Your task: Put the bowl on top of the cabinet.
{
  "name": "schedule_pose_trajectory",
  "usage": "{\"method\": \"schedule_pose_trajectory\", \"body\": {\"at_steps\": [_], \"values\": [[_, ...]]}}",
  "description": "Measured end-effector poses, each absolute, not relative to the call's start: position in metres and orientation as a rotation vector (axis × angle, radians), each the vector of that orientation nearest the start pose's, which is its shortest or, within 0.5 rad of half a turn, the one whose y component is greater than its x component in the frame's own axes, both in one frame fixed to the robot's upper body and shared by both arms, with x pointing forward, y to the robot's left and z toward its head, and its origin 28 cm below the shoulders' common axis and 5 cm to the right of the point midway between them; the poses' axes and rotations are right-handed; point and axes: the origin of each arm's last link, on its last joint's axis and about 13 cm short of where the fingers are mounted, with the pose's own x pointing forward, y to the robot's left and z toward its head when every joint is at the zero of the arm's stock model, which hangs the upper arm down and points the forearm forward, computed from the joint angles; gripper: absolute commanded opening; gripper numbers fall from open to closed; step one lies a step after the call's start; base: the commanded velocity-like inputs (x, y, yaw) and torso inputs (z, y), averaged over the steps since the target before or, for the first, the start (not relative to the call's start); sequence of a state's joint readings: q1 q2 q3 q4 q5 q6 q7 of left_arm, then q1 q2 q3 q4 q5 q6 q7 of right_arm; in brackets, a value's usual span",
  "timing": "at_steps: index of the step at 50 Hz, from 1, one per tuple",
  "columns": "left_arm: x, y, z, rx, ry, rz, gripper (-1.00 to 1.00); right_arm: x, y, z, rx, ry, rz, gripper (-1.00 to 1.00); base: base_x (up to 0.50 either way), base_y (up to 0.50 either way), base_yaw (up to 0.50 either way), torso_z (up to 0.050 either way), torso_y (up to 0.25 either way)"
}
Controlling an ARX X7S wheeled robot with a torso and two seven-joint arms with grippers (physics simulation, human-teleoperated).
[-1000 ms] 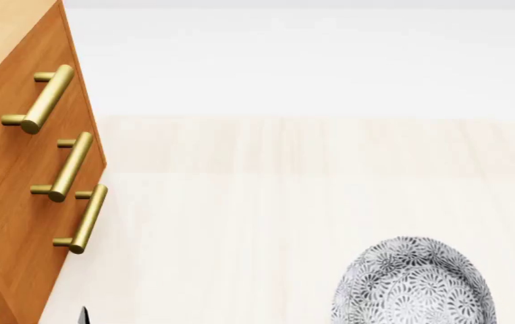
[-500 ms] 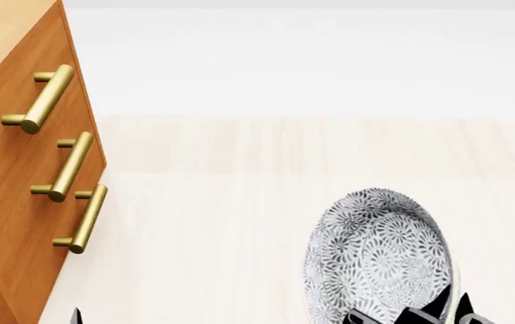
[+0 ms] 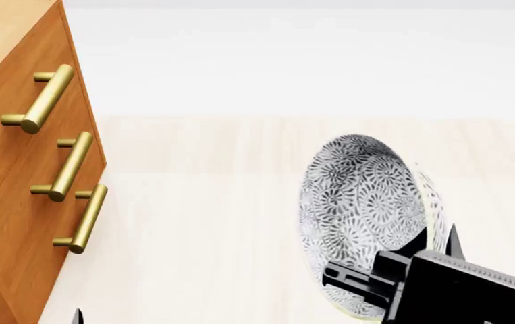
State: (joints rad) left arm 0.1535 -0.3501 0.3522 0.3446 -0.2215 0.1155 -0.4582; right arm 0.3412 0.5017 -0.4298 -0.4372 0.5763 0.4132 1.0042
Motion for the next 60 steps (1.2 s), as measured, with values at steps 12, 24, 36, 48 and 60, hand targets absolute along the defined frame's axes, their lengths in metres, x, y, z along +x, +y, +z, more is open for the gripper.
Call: {"method": "schedule_pose_trajectory", "body": {"at_steps": [12,24,36,48,60], "values": [[0.163,0.198,0.053,-0.035,-0.188,0.022,1.0,0.259,-0.091,0.135,-0.1,-0.151,-0.363,-1.0,0.0,0.0,0.0,0.0,0.0],[0.162,0.198,0.053,-0.033,-0.191,0.023,1.0,0.28,-0.09,0.145,-0.079,-0.128,-0.24,-1.0,0.0,0.0,0.0,0.0,0.0],[0.163,0.198,0.052,-0.03,-0.189,0.022,1.0,0.288,-0.094,0.154,-0.021,-0.102,-0.095,-1.0,0.0,0.0,0.0,0.0,0.001],[0.163,0.198,0.052,-0.027,-0.189,0.024,1.0,0.292,-0.096,0.157,0.003,-0.105,0.036,-1.0,0.0,0.0,0.0,0.0,0.0],[0.163,0.198,0.052,-0.025,-0.189,0.027,1.0,0.288,-0.096,0.159,-0.008,-0.119,0.184,-1.0,0.0,0.0,0.0,0.0,0.001]]}}
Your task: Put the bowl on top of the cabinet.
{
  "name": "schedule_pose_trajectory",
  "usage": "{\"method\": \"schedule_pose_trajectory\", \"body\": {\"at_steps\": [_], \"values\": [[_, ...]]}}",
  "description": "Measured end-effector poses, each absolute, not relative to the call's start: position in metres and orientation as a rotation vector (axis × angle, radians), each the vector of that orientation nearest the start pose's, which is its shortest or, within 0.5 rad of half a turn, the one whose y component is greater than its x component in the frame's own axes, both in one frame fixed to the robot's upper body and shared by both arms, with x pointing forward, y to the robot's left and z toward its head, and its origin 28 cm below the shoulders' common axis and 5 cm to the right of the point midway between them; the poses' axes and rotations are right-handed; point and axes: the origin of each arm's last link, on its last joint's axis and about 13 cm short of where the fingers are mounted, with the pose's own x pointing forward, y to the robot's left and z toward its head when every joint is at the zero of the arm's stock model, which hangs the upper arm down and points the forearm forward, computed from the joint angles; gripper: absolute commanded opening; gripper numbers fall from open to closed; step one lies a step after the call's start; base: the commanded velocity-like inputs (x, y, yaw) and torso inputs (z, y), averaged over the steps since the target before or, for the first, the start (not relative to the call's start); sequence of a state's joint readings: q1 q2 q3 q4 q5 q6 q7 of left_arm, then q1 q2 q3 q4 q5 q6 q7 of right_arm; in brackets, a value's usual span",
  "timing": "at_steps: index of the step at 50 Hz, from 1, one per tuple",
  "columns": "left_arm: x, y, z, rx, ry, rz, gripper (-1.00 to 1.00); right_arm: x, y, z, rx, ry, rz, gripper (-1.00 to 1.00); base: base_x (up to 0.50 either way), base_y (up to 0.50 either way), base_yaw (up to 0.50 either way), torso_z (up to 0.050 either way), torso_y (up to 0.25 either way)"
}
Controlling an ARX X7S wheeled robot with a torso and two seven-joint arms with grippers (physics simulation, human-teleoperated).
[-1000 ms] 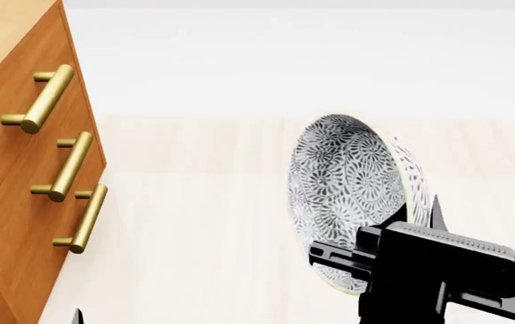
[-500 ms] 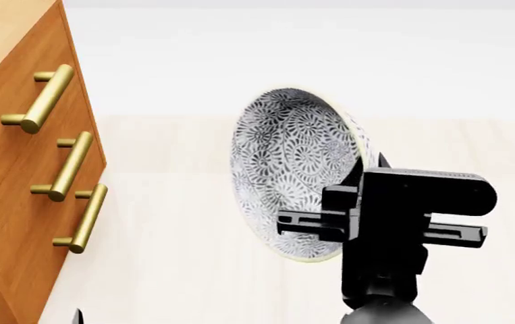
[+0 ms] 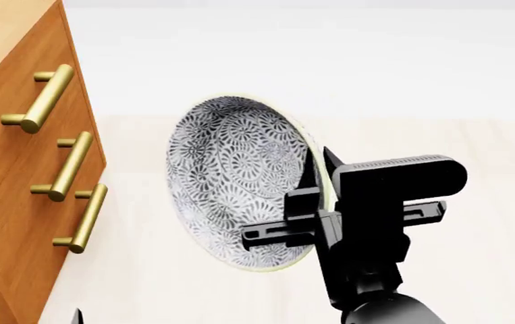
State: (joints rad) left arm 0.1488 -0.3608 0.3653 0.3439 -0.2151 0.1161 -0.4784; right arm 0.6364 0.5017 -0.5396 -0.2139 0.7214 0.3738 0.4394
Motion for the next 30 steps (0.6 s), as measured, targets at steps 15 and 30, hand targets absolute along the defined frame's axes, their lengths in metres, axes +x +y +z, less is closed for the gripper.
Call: {"method": "schedule_pose_trajectory", "body": {"at_steps": [15,30], "values": [[0.1629,0.1986,0.0526,-0.026,-0.19,0.029,1.0,0.2894,-0.0946,0.1596,-0.038,-0.126,0.304,-1.0,0.0,0.0,0.0,0.0,0.001],[0.1628,0.1988,0.0527,-0.024,-0.19,0.029,1.0,0.2925,-0.096,0.1549,-0.05,-0.125,0.349,-1.0,0.0,0.0,0.0,0.0,0.0]]}}
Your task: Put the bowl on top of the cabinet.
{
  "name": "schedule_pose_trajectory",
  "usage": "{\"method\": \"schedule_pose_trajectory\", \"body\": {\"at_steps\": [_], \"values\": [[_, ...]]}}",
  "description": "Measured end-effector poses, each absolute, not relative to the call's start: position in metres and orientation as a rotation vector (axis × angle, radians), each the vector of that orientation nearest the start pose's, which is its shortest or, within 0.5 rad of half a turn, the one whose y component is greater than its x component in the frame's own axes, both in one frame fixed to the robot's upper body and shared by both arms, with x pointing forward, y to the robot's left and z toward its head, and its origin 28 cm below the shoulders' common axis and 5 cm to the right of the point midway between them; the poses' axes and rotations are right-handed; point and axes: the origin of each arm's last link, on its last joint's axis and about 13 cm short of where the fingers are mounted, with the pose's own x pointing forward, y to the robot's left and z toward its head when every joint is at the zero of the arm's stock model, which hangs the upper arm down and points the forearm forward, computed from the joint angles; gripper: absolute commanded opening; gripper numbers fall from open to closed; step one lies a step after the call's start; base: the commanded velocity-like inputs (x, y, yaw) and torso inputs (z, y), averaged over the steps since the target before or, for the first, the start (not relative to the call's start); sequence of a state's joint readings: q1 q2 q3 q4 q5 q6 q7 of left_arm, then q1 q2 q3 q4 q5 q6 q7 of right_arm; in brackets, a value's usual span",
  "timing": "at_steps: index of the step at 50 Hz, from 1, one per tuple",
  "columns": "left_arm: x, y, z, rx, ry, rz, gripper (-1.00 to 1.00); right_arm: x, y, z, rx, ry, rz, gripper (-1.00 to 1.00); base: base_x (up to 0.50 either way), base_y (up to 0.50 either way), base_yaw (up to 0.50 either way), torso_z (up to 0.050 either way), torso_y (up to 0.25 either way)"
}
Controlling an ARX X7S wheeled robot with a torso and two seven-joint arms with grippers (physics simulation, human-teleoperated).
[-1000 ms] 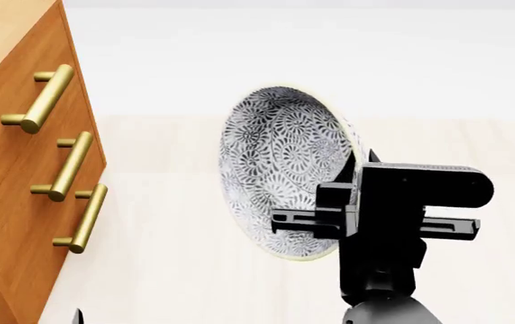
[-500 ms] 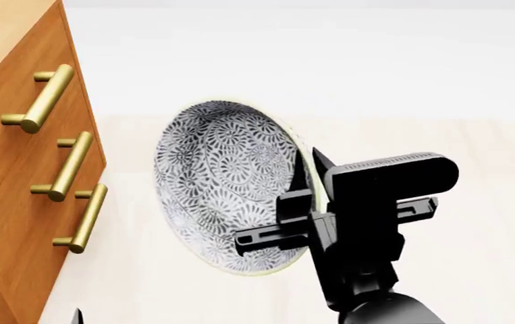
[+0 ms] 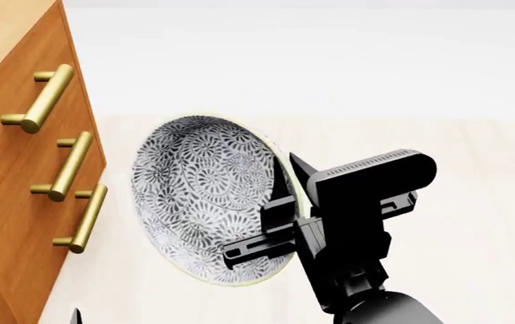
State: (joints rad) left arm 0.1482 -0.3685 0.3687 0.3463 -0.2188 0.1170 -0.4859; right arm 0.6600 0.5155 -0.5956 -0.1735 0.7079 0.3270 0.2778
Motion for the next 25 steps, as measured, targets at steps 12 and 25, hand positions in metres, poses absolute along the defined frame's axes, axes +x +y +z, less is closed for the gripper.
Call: {"method": "schedule_pose_trajectory", "body": {"at_steps": [12,25], "values": [[0.166,0.199,0.062,0.004,-0.173,-0.014,1.0,0.295,-0.098,0.152,-0.037,-0.117,0.377,-1.0,0.0,0.0,0.0,0.0,0.001],[0.175,0.195,0.084,0.066,-0.168,-0.074,1.0,0.306,-0.11,0.154,0.066,-0.08,0.42,-1.0,0.0,0.0,0.0,0.0,0.0]]}}
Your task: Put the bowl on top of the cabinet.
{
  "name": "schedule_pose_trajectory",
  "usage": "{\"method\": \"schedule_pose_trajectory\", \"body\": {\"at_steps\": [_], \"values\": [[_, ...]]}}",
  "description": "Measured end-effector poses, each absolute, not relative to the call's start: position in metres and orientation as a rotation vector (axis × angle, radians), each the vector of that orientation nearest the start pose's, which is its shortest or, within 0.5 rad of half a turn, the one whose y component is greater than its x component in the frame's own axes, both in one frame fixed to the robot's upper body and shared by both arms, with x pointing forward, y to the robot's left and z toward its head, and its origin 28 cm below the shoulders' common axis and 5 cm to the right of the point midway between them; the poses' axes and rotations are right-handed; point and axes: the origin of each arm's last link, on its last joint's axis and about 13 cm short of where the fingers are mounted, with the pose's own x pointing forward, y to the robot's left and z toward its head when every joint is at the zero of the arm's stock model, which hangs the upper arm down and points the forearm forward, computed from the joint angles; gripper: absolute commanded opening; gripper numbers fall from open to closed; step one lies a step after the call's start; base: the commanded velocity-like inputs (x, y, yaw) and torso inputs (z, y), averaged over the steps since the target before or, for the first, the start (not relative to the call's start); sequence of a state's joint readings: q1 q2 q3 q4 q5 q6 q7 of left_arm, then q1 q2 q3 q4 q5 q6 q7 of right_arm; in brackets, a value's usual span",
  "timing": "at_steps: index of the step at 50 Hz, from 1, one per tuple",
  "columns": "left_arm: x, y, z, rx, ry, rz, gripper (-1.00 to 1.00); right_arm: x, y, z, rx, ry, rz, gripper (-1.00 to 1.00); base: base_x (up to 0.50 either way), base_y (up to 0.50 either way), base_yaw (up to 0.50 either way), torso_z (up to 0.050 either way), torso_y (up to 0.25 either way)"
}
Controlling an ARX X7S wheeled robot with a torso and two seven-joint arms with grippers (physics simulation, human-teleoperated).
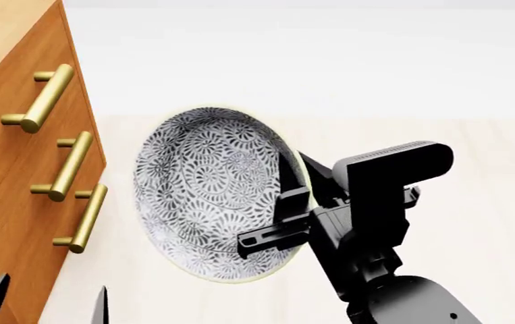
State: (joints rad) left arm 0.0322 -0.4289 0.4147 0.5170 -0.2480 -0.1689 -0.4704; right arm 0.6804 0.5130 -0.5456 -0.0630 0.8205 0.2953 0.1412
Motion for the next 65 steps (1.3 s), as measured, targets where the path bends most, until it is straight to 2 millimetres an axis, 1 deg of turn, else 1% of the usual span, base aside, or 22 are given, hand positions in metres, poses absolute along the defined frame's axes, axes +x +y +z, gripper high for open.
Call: {"method": "schedule_pose_trajectory", "body": {"at_steps": [10,20,26,39,65], "values": [[0.179,0.191,0.097,0.093,-0.174,-0.102,1.0,0.309,-0.117,0.155,0.125,-0.073,0.448,-1.0,0.0,0.0,0.0,0.0,0.001],[0.192,0.18,0.115,0.124,-0.18,-0.157,1.0,0.31,-0.118,0.154,0.135,-0.073,0.457,-1.0,0.0,0.0,0.0,0.0,0.0],[0.2,0.176,0.122,0.139,-0.18,-0.174,1.0,0.309,-0.118,0.153,0.136,-0.075,0.46,-1.0,0.0,0.0,0.0,0.003,0.0],[0.217,0.174,0.127,0.172,-0.163,-0.167,1.0,0.305,-0.119,0.153,0.137,-0.086,0.481,-1.0,0.0,0.0,0.0,0.0,0.001],[0.231,0.163,0.135,0.178,-0.162,-0.208,1.0,0.29,-0.116,0.156,0.114,-0.123,0.526,-1.0,0.0,0.0,0.0,0.0,0.0]]}}
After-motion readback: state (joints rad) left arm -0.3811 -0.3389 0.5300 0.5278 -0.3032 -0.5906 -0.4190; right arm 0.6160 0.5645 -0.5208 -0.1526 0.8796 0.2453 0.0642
